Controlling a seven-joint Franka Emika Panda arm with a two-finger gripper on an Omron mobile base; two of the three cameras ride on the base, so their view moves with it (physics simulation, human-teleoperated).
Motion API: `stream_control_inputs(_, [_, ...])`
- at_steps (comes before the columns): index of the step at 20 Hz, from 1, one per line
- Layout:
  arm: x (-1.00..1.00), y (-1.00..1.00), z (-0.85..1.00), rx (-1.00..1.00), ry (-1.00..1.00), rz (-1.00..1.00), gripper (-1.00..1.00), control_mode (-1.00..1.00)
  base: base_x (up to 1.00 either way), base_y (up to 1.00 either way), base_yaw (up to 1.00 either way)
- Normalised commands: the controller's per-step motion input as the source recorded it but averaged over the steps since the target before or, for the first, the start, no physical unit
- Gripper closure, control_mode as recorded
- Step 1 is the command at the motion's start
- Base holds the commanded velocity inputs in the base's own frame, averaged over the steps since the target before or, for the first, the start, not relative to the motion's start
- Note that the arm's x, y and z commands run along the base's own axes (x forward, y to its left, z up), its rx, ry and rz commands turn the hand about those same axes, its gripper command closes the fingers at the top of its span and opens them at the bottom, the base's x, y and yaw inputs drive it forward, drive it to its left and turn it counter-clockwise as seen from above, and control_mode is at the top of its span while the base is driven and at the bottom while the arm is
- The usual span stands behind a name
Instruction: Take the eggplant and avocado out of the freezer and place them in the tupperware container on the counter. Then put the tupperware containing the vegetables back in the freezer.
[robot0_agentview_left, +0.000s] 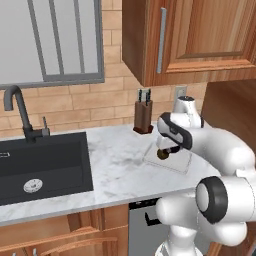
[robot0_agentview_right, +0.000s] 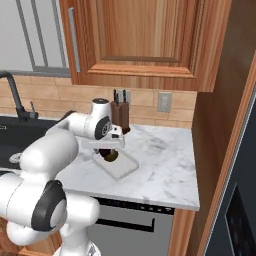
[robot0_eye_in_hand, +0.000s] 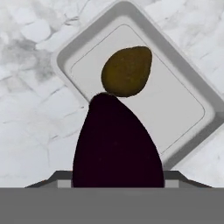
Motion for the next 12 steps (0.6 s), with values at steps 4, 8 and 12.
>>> stream_control_inputs(4, [0.36,-0.22,-0.42,0.02,0.08,0.0,1.0,-1.0,0.0,0.0,0.0])
stream_control_inputs(8, [0.38,-0.1,-0.46,0.0,0.03,0.0,1.0,-1.0,0.0,0.0,0.0])
stream_control_inputs(12, [0.37,-0.04,-0.43,0.0,0.0,0.0,1.0,-1.0,0.0,0.0,0.0])
